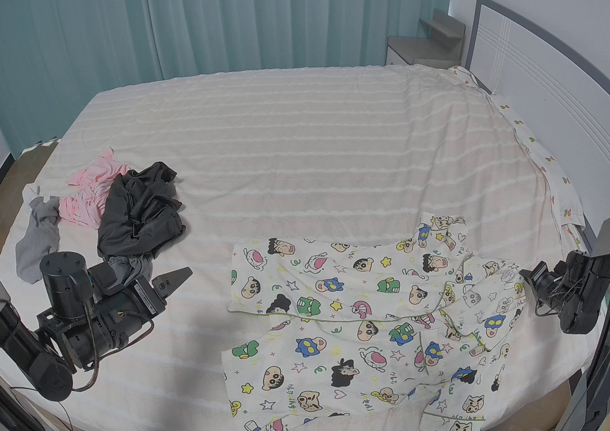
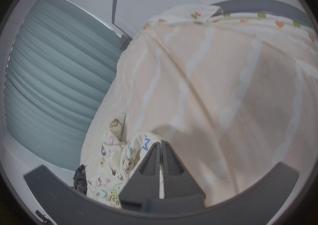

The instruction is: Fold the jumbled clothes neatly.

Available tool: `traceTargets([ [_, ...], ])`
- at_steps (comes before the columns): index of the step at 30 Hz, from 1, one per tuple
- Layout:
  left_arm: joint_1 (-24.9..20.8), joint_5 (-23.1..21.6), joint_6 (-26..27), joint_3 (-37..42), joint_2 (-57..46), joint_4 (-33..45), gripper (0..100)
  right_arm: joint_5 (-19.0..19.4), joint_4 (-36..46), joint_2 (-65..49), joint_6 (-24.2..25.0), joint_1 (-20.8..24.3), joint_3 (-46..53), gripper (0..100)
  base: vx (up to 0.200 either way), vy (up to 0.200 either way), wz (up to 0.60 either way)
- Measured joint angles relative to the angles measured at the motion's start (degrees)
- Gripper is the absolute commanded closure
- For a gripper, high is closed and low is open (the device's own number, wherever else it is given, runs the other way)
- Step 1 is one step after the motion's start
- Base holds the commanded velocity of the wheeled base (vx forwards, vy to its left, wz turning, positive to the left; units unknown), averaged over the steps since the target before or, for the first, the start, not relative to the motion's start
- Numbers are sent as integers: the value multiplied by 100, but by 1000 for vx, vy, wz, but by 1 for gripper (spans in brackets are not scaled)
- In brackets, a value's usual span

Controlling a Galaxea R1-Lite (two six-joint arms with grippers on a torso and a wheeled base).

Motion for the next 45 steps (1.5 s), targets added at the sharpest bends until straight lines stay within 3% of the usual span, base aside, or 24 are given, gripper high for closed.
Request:
traceTargets([
  [4, -2, 88, 15, 5, 6, 0, 0, -273, -230, -78, -110, -49, 39, 100, 0, 0, 0],
  [13, -35, 273, 24, -6, 72, 0, 0, -827, -364, -88, -1103, -40, 257, 100, 0, 0, 0],
  [18, -44, 273, 24, -9, 99, 0, 0, -1053, -367, -55, -1180, -13, 279, 100, 0, 0, 0],
  [28, -93, 273, 6, 6, 212, -2, 0, -1117, -367, -46, -1182, -16, 257, 100, 0, 0, 0],
  [38, -678, 251, -492, 68, 629, 0, 0, -892, -373, -455, -820, -7, 486, 100, 0, 0, 0],
  [45, -881, 273, -591, 68, 1084, -130, 0, -818, -373, -563, -822, 50, 607, 100, 0, 0, 0],
])
